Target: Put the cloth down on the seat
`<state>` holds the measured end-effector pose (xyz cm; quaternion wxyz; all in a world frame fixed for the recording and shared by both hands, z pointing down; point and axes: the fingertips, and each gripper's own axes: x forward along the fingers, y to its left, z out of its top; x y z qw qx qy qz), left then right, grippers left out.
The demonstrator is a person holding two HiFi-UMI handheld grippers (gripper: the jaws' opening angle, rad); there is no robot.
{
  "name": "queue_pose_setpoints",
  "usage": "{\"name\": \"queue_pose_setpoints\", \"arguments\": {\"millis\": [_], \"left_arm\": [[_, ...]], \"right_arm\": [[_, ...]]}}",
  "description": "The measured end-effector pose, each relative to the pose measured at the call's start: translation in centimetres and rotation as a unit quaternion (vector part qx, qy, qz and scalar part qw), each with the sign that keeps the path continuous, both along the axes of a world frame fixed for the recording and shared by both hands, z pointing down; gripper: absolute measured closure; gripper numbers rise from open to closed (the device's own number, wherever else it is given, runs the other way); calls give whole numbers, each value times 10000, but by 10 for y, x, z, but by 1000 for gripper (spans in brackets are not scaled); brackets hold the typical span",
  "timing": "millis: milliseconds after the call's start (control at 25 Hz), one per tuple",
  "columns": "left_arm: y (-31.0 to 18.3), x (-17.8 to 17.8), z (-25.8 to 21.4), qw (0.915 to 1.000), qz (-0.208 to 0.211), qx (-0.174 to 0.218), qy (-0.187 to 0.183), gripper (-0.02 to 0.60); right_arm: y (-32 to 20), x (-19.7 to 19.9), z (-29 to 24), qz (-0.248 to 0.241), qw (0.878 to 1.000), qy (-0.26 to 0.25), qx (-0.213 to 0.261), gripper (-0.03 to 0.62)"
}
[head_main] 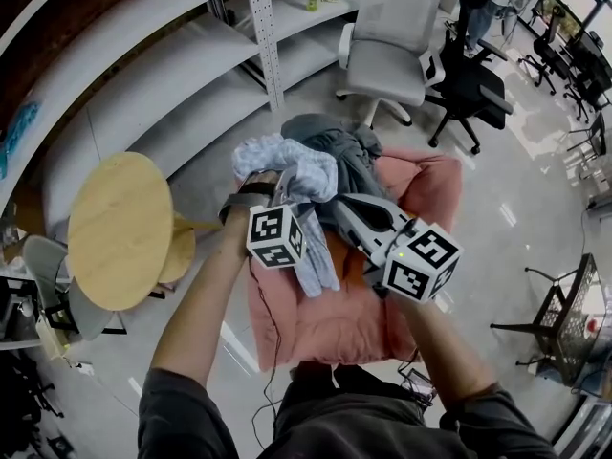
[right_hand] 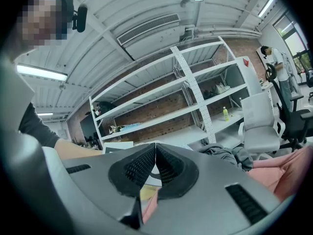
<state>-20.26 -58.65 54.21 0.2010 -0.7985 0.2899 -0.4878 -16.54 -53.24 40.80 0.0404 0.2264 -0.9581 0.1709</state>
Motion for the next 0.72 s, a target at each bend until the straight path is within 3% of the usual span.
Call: {"name": "queue_pose_setpoints", "arguments": {"millis": [80, 200, 280, 400, 560, 720], "left_arm": [[-6, -10, 1, 9991, -88, -125, -394, 255], [-4, -37, 34, 9891, -361, -937, -1081, 230], [-2, -50, 51, 9846, -619, -1264, -1041, 225], [-2, -60, 50, 9865, -957, -1209, -552, 212], [-6, -52, 21, 9882, -1129, -964, 386, 213], [-3, -48, -9, 9720, -1484, -876, 1599, 239]], "right_arm": [[-1, -1, -6, 14, 10000, -44, 24, 579], [-2, -4, -12, 27, 10000, -84, 40, 579], [-3, -4, -12, 48, 9999, -110, 22, 579], [-2, 1, -10, 69, 9999, -127, -7, 579], [-3, 7, -4, 121, 9998, -129, -64, 579], [-1, 3, -9, 78, 9999, -108, -23, 579]]}}
